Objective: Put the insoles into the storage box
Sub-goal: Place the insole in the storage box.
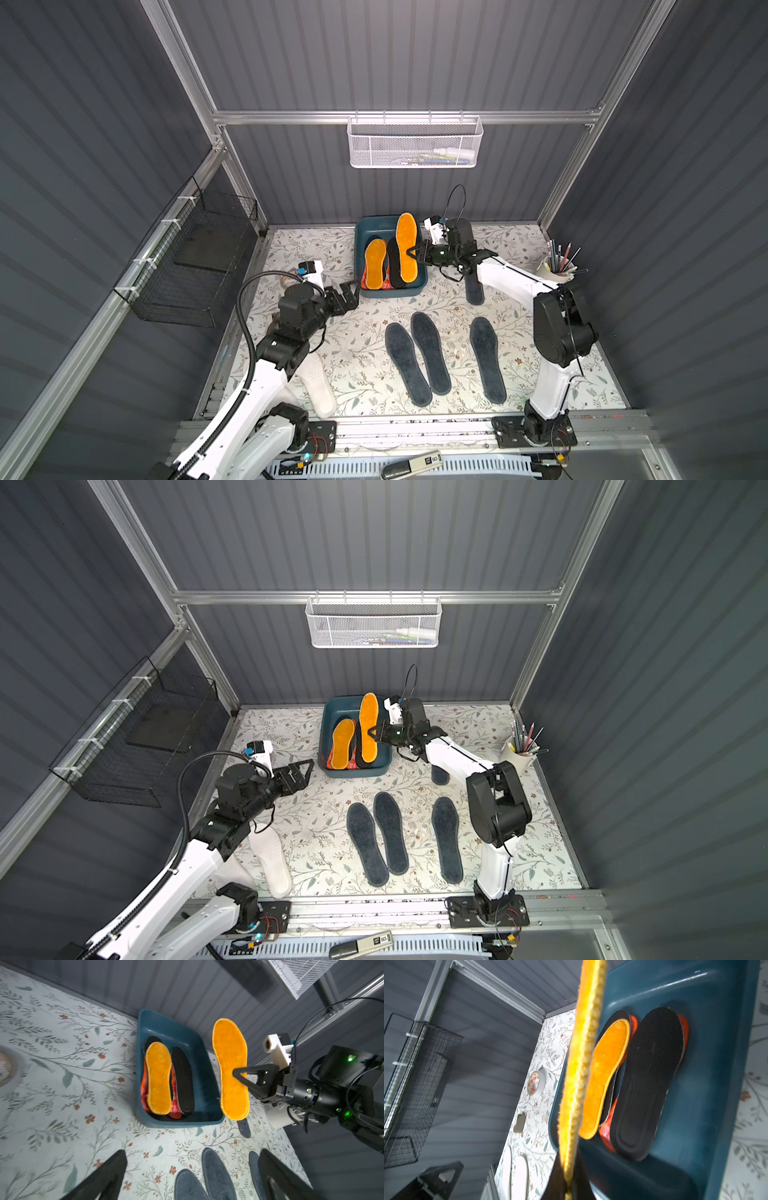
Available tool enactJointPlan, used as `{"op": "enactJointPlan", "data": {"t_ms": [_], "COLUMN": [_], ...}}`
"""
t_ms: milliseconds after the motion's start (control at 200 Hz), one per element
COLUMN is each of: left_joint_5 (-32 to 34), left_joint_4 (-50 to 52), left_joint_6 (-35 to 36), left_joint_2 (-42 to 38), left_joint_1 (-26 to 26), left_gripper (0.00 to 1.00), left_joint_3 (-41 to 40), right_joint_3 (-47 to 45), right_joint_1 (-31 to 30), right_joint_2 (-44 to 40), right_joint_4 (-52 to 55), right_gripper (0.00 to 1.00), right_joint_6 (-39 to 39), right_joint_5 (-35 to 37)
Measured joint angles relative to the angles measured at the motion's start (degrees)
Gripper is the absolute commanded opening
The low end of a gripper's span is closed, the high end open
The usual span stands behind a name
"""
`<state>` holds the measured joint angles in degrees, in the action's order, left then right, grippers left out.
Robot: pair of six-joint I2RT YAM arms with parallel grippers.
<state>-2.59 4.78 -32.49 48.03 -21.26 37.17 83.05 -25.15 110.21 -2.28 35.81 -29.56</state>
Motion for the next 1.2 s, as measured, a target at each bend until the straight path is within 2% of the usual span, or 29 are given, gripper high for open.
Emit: {"op": "enactJointPlan", "data": {"t_ms": [240,580,1201], "left_joint_5": [4.37,6.1,6.49], "left_joint_4": [6.34,9.46,9.4], "left_joint_6": [-0.09,-0.26,-0.31], "left_joint_2": [-3.69,-5.05,-3.63], "left_joint_1": [0.0,0.0,0.0], "left_gripper": [1.0,1.0,1.0], "left_joint_3": [-1.99,-2.4,-2.43], "right_joint_3": [7.21,14.88,14.05], "right_joint_1": [0.63,0.9,-0.04], "right_joint_2": [7.13,15.19,17.75], "right_joint_4": [1.22,4.04,3.56], "right_gripper": [0.0,0.0,0.0], "right_joint_6": [-0.46,-1.79,-1.09], "right_joint_5": [0.24,0.44,-0.94]}}
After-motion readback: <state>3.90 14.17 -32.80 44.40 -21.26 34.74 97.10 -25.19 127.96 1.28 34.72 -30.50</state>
